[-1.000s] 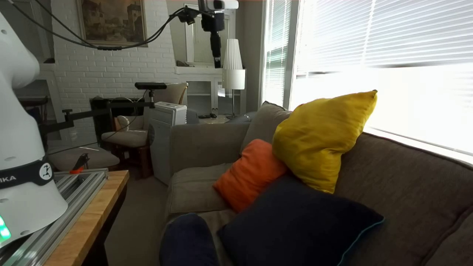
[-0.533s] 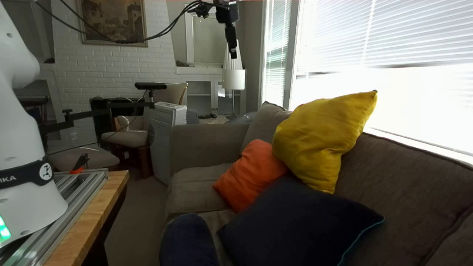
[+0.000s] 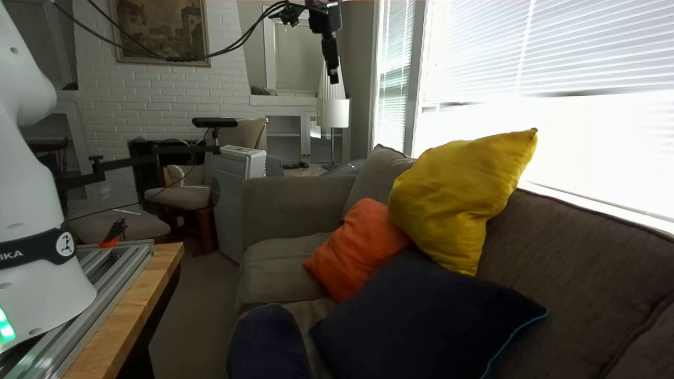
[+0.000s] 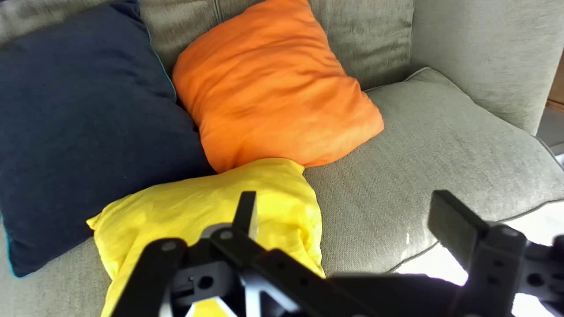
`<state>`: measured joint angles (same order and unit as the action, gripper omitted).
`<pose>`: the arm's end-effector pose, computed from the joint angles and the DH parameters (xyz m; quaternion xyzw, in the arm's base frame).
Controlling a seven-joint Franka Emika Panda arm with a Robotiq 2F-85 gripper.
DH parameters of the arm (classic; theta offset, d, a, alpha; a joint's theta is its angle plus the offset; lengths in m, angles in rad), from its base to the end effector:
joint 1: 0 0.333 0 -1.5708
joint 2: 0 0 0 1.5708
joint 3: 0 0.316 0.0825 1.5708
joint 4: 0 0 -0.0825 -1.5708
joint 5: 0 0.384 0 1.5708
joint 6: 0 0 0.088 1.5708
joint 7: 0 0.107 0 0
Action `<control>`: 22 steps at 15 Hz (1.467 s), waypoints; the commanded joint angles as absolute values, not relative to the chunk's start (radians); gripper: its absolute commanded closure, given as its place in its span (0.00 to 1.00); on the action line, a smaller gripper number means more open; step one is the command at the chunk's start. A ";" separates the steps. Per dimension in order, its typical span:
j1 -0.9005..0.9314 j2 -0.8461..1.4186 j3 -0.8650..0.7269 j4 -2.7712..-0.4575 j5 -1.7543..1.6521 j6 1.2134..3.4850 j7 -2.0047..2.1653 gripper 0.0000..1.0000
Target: Move the yellow pillow to the right
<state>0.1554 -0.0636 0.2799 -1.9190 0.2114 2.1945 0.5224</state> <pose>0.5152 0.2517 0.5525 -0.9782 0.0879 -0.1086 0.1534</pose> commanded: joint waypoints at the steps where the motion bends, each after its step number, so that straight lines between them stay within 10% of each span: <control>1: 0.174 -0.062 0.262 -1.916 0.209 2.192 0.525 0.00; 9: 0.109 -0.106 0.188 -2.011 -0.004 2.224 0.701 0.00; 22: 0.076 -0.084 0.029 -2.036 0.396 2.283 -0.142 0.00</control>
<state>0.0909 -0.0850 0.0601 -2.0261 0.3124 2.2959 -0.0042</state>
